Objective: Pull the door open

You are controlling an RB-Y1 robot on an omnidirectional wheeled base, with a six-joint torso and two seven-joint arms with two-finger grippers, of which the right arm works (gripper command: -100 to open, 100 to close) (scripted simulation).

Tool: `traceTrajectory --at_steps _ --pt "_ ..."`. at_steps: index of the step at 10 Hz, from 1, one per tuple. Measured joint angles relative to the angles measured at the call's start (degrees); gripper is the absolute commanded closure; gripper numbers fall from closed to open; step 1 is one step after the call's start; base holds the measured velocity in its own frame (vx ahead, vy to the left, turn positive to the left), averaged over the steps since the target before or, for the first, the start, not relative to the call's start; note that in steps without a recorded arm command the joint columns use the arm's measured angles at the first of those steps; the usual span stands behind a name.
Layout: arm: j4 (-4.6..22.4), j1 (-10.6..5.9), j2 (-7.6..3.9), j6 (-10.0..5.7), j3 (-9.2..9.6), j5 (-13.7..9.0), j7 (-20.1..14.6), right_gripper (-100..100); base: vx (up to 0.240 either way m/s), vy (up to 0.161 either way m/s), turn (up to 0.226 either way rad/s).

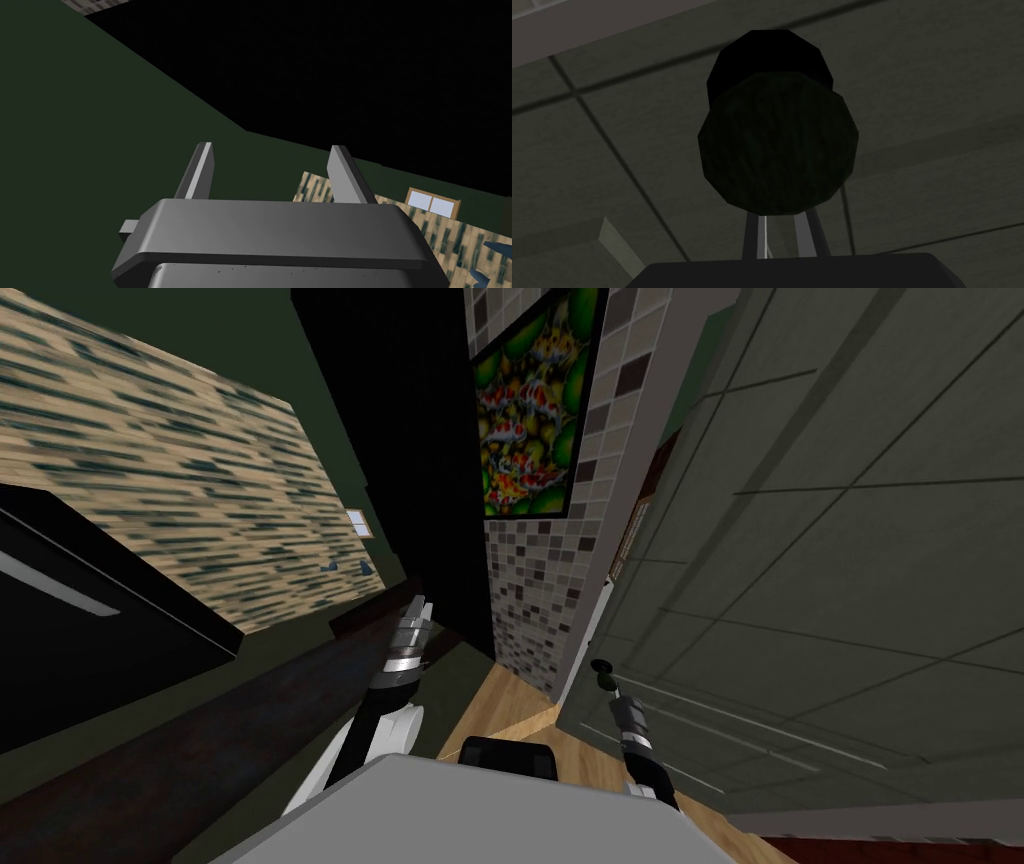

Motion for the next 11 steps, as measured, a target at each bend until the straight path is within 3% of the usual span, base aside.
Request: traceTrajectory --at_steps 1,3,4,8,11 --pt "-1.4 1.07 0.21 0.20 0.07 -0.1 -0.5 100 -0.041 -0.003 0.112" --pt "-1.8 1.57 0.17 0.88 0.04 -1.5 -3.1 100 -0.080 -0.028 0.130" --pt "0.3 0.36 0.00 0.14 0.14 -1.9 -4.5 -100 -0.082 -0.027 0.044" --pt "-0.5 0.55 -0.01 0.28 0.72 -4.9 -9.8 -100 -0.092 -0.014 0.049" --pt "-1.9 0.84 1.36 0.86 2.16 -7.1 -14.4 -100 -0.070 0.006 0.055"
